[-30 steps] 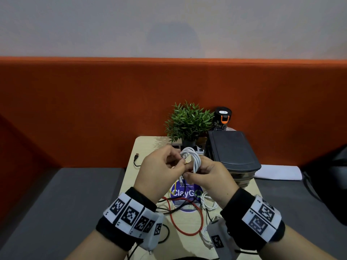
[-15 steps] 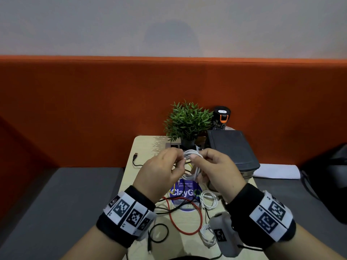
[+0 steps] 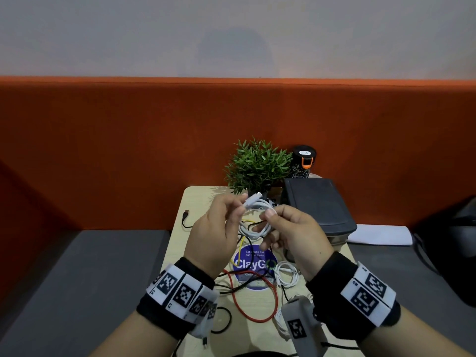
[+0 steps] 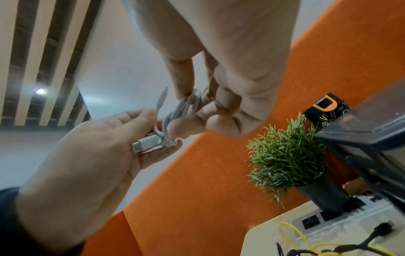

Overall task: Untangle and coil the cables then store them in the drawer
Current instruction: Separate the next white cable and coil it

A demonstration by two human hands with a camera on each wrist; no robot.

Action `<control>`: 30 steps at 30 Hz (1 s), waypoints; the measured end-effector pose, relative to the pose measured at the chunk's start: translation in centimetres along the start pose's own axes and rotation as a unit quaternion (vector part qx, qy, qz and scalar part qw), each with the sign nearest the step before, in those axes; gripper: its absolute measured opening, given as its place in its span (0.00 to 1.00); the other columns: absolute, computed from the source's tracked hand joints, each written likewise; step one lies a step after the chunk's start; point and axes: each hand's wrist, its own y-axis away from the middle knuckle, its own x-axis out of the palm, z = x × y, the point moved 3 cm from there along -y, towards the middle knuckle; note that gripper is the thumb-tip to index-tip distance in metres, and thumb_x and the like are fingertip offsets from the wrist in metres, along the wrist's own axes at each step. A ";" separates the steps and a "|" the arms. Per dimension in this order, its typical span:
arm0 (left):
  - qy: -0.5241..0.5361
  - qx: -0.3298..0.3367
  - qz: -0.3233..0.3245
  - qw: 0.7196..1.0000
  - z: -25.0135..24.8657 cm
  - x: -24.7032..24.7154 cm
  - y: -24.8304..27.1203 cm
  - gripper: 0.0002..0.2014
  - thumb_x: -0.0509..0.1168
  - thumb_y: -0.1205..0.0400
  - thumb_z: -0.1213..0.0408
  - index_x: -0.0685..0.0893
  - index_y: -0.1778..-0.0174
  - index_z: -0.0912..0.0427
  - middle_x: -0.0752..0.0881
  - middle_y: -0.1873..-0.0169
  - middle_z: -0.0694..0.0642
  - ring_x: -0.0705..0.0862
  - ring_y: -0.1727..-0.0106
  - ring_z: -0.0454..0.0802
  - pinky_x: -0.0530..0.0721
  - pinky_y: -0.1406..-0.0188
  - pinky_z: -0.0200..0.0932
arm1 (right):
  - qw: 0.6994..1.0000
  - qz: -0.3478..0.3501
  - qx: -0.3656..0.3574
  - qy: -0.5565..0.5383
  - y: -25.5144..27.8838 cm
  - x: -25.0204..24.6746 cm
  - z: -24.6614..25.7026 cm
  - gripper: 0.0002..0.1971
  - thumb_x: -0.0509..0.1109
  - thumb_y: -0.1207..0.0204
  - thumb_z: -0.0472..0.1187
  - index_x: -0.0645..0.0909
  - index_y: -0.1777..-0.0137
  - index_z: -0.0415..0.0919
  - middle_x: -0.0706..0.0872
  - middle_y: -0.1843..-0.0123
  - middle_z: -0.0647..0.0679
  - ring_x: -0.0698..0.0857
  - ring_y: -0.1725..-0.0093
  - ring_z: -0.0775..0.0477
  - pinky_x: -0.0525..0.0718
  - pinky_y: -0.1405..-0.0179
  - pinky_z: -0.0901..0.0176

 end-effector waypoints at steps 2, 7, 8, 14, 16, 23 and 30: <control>0.021 -0.072 -0.018 0.997 0.2 0.0 -0.4 0.03 0.63 0.16 0.61 0.74 0.53 0.50 0.86 0.62 0.41 0.84 0.62 0.38 0.77 0.71 0.30 | 0.999 0.000 -0.018 0.030 0.0 0.1 -0.1 0.07 0.64 0.17 0.40 0.83 0.51 0.41 0.90 0.63 0.45 0.83 0.74 0.45 0.74 0.75 0.66; 0.085 -0.211 0.005 0.974 1.0 0.3 -0.7 0.03 0.66 0.18 0.58 0.79 0.53 0.52 0.88 0.65 0.46 0.85 0.65 0.37 0.82 0.67 0.36 | 0.995 0.009 -0.055 0.083 0.0 -0.2 -0.2 0.06 0.64 0.17 0.39 0.83 0.48 0.47 0.90 0.60 0.42 0.83 0.71 0.43 0.77 0.73 0.68; 0.101 -0.226 0.007 0.969 1.2 0.3 -0.7 0.03 0.66 0.18 0.58 0.80 0.52 0.51 0.89 0.65 0.47 0.86 0.65 0.37 0.82 0.66 0.35 | 0.995 0.015 -0.055 0.087 0.0 -0.3 -0.2 0.06 0.64 0.17 0.39 0.83 0.48 0.47 0.90 0.60 0.42 0.83 0.71 0.42 0.77 0.73 0.69; 0.190 -0.277 0.046 0.941 1.2 0.5 -0.8 0.08 0.65 0.17 0.64 0.88 0.48 0.49 0.91 0.59 0.47 0.89 0.56 0.45 0.87 0.61 0.42 | 0.988 0.036 -0.083 0.122 -0.4 -0.9 0.1 0.08 0.64 0.17 0.38 0.84 0.48 0.50 0.90 0.59 0.43 0.84 0.70 0.43 0.80 0.68 0.61; 0.218 -0.298 0.066 0.927 1.2 0.6 -0.9 0.10 0.64 0.17 0.67 0.90 0.50 0.51 0.91 0.59 0.50 0.88 0.58 0.47 0.85 0.67 0.37 | 0.985 0.036 -0.096 0.137 -0.5 -1.0 0.2 0.09 0.64 0.17 0.38 0.85 0.48 0.52 0.90 0.60 0.43 0.85 0.70 0.44 0.83 0.64 0.57; 0.240 -0.299 0.112 0.917 1.3 0.9 -0.7 0.08 0.77 0.29 0.69 0.90 0.56 0.55 0.91 0.64 0.55 0.88 0.64 0.46 0.84 0.63 0.37 | 0.973 0.025 -0.136 0.186 -0.8 -1.2 0.1 0.11 0.65 0.18 0.39 0.85 0.47 0.56 0.88 0.64 0.44 0.87 0.66 0.38 0.87 0.57 0.37; 0.305 -0.295 0.103 0.900 1.3 1.1 -0.5 0.07 0.74 0.28 0.75 0.87 0.56 0.63 0.88 0.67 0.54 0.85 0.66 0.46 0.83 0.64 0.36 | 0.972 0.030 -0.128 0.195 -1.4 -1.2 0.1 0.10 0.64 0.17 0.39 0.85 0.47 0.52 0.88 0.65 0.47 0.86 0.64 0.34 0.87 0.59 0.34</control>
